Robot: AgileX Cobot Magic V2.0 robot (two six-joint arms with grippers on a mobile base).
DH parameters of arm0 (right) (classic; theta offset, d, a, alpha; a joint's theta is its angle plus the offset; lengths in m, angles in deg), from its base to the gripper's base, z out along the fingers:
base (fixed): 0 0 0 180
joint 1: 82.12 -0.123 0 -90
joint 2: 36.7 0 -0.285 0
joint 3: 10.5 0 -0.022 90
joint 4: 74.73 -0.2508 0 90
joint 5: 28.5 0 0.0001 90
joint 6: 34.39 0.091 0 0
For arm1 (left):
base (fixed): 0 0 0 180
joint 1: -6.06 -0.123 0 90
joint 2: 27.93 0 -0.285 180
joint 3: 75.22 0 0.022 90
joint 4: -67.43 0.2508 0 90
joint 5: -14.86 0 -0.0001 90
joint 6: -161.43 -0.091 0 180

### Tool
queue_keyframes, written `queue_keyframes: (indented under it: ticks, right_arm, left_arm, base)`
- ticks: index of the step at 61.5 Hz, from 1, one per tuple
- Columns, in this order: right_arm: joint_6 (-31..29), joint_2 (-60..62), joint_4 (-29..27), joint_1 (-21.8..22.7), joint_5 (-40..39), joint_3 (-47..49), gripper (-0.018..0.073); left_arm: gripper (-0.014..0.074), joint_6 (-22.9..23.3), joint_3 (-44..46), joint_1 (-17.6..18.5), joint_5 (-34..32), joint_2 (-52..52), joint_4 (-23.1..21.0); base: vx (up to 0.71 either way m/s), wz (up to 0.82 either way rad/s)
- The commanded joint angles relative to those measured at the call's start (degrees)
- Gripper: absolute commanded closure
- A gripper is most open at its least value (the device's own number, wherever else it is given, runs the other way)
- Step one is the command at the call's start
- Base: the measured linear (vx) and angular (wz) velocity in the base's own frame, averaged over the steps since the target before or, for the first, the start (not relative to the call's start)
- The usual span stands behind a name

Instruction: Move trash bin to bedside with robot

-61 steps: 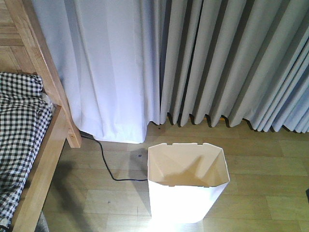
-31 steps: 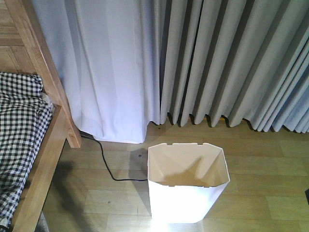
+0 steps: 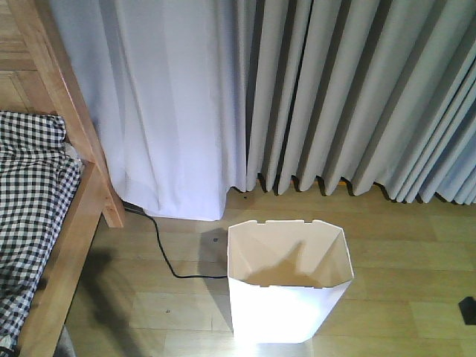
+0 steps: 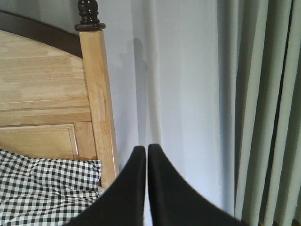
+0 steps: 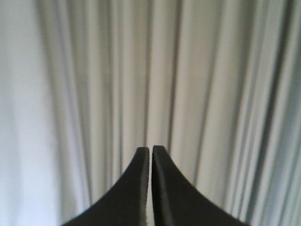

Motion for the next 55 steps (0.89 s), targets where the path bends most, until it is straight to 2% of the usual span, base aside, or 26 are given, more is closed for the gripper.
queue_keyframes:
  ticks: [1, 55]
  right_arm:
    - [-1.1, -0.6, 0.3, -0.5, -4.2, -0.1, 0.0568]
    - [-1.1, -0.6, 0.2, -0.5, -3.4, -0.1, 0.0568]
  left_arm:
    - [0.0603, 0.8, -0.7, 0.0, -4.3, -0.4, -0.5]
    - [0.0603, 0.8, -0.7, 0.0, -4.3, -0.4, -0.5]
  base:
    - [0.00, 0.00]
    - [0.00, 0.00]
